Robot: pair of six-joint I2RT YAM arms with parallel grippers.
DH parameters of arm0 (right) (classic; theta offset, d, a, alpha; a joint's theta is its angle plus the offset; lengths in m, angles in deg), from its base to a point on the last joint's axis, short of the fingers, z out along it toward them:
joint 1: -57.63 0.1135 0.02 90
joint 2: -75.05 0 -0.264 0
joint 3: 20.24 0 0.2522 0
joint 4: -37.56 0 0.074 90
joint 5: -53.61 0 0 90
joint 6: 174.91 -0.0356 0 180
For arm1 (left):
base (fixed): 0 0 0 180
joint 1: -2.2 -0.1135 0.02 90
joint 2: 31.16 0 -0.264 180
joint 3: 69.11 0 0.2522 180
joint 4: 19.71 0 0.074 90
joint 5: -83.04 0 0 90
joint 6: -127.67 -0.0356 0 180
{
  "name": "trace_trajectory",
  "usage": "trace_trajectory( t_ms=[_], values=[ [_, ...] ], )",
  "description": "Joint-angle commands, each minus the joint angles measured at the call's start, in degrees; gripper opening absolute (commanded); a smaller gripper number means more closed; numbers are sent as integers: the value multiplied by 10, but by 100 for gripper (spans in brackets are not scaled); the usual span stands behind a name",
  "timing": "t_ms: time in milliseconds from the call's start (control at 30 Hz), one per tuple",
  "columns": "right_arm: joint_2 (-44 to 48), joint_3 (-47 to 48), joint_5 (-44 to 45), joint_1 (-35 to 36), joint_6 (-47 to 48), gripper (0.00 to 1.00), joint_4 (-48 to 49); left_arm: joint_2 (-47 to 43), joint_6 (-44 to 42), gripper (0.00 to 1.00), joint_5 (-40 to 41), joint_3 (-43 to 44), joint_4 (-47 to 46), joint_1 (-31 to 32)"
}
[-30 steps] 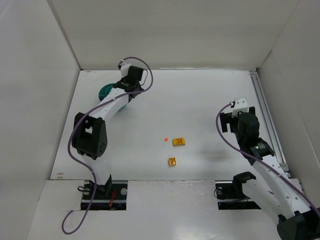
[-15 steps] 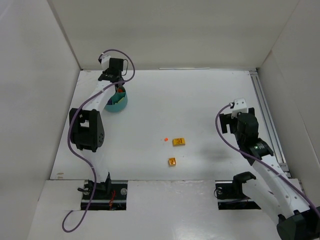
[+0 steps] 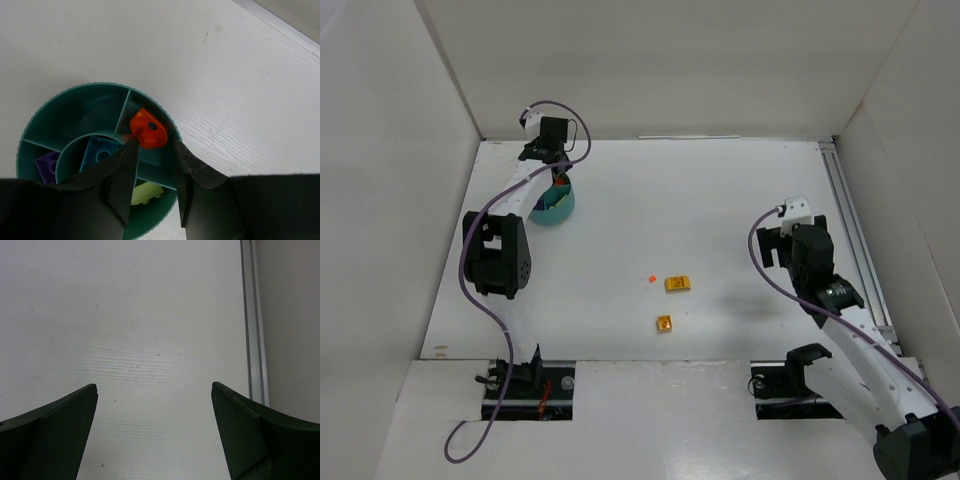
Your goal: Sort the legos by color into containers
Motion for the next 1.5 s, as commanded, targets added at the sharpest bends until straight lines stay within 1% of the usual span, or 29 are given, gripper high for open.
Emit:
trace_trajectory(
  t_ms=[0, 33, 67, 200, 233, 300, 367, 400, 433, 467, 500, 533, 567, 600, 633, 667, 733, 767, 800, 867, 900, 967, 1033, 1100, 1200, 1267, 1467],
  values=[
    [-5, -2, 6, -3, -3, 100, 30, -16, -11, 32, 4, 24, -3, -4],
    [-5, -2, 6, -3, -3, 100, 30, -16, -11, 32, -1, 24, -3, -4],
    [-5, -2, 1, -3, -3, 100, 30, -22, -11, 34, -1, 24, -3, -4],
    [2, -2, 1, -3, 2, 100, 30, -41, -11, 35, -1, 18, 3, -4],
    [8, -2, 1, -3, 2, 100, 30, -46, -11, 35, -10, 18, 3, -4],
    [15, -2, -20, -9, 15, 100, 30, -71, -16, 38, -38, -5, -3, -4],
    [22, -2, -48, -9, 42, 100, 30, -93, -16, 46, -69, -24, -12, 5],
    [27, -2, -73, -9, 47, 100, 30, -118, -16, 52, -78, -34, -18, 10],
    [27, -2, -82, -9, 47, 100, 30, -134, -23, 63, -85, -63, -24, 28],
    [27, -2, -89, -9, 47, 100, 30, -150, -23, 67, -85, -81, -24, 39],
    [27, -2, -95, -9, 47, 100, 30, -167, -23, 71, -101, -100, -39, 50],
    [27, -2, -104, -9, 47, 100, 30, -203, -23, 74, -106, -147, -49, 62],
    [27, -7, -104, -9, 47, 100, 30, -221, -18, 77, -106, -171, -57, 88],
    [22, -7, -112, -9, 47, 100, 30, -254, -13, 79, -125, -219, -74, 102],
    [22, -7, -119, -9, 41, 100, 30, -270, -6, 80, -134, -220, -82, 115],
    [15, -7, -119, -9, 41, 100, 30, -284, 3, 80, -135, -265, -88, 146],
    [0, -7, -124, -9, 31, 100, 30, -310, 16, 80, -135, -308, -100, 179],
    [-5, -7, -130, -9, 31, 100, 30, -331, 35, 79, -135, -348, -108, 197],
    [-11, -2, -130, -9, 31, 100, 30, -341, 35, 79, -128, -369, -116, 232],
    [-21, -2, -146, -9, 31, 100, 30, -354, 44, 75, -127, -403, -134, 270],
    [-29, -2, -146, -9, 31, 100, 30, -359, 44, 70, -127, -429, -135, 304],
    [-34, -2, -152, -9, 31, 100, 30, -359, 58, 65, -100, -445, -128, 332],
    [-34, -7, -152, -9, 31, 100, 36, -344, 58, 59, -100, -458, -128, 362],
    [-34, -7, -152, -9, 31, 100, 36, -322, 65, 55, -106, -458, -142, 379],
    [-34, -12, -152, -9, 31, 100, 36, -292, 56, 55, -106, -458, -150, 412],
    [-34, -12, -147, -9, 31, 100, 36, -259, 50, 55, -100, -438, -150, 434],
    [-34, -12, -142, -9, 31, 100, 36, -173, 45, 55, -82, -391, -144, 439]
  ],
)
